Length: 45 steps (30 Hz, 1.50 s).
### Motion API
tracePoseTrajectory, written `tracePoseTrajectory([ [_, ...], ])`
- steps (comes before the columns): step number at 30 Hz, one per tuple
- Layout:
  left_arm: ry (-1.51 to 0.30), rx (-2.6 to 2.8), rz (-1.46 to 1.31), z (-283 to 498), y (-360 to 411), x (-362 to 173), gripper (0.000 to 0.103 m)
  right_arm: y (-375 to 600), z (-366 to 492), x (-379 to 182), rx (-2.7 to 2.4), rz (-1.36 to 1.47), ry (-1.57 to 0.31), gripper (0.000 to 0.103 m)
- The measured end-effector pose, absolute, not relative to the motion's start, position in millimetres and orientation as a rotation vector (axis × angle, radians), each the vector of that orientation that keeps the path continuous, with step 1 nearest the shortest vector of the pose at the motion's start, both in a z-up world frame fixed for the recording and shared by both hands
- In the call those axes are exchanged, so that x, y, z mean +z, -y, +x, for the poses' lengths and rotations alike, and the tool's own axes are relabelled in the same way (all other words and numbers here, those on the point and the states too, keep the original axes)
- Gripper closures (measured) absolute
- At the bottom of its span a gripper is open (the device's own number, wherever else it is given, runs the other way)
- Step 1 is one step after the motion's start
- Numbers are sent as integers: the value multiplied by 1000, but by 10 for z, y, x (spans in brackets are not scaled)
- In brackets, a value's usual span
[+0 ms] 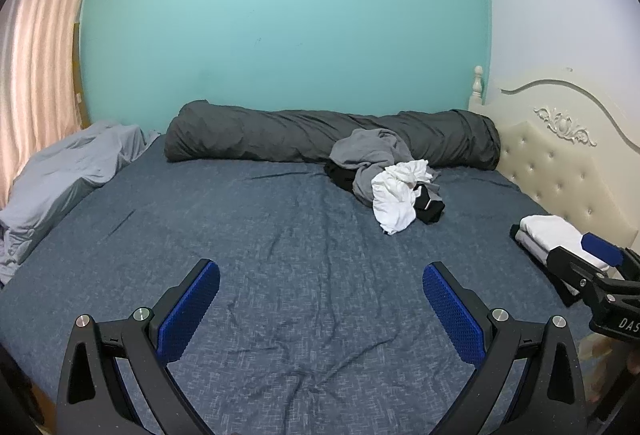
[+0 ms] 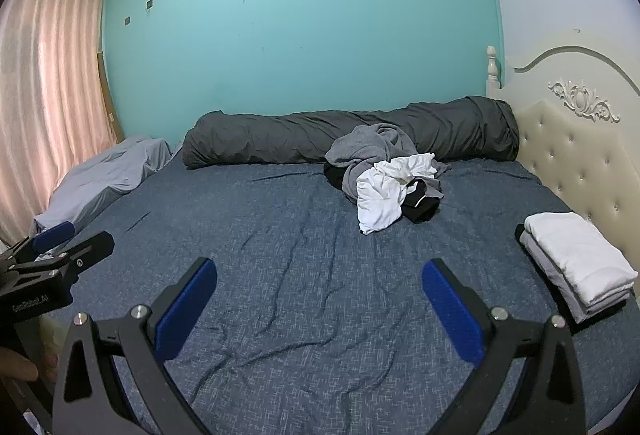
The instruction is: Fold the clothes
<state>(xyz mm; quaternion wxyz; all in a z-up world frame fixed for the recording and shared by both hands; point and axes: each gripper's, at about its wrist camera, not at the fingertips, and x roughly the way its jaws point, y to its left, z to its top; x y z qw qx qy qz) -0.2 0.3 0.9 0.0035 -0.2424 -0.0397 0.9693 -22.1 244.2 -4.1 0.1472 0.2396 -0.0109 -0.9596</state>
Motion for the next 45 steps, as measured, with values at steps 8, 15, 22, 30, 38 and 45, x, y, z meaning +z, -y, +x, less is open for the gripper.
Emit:
tracePoseTrajectory([
  [8,103,3039,-771,-8,-11,18,0,-2463,-219,-60,-2757,696,33,0],
  [15,115,3042,-765,26,-14,-43,0,-2454,-188,-53,-2760,692,28,0],
  [22,116,3037,-775,26,-24,-61,0,-2476,-206,-35,-2759,695,32,0],
  [30,115,3040,-783,0,-19,-60,0,-2491,-209,-72,-2758,695,35,0],
  [38,106,3036,-790,-11,-41,-94,0,-2500,-211,-93,-2756,693,43,0],
  [45,104,3044,-789,-3,-39,-107,0,-2505,-202,-115,-2751,689,45,0],
])
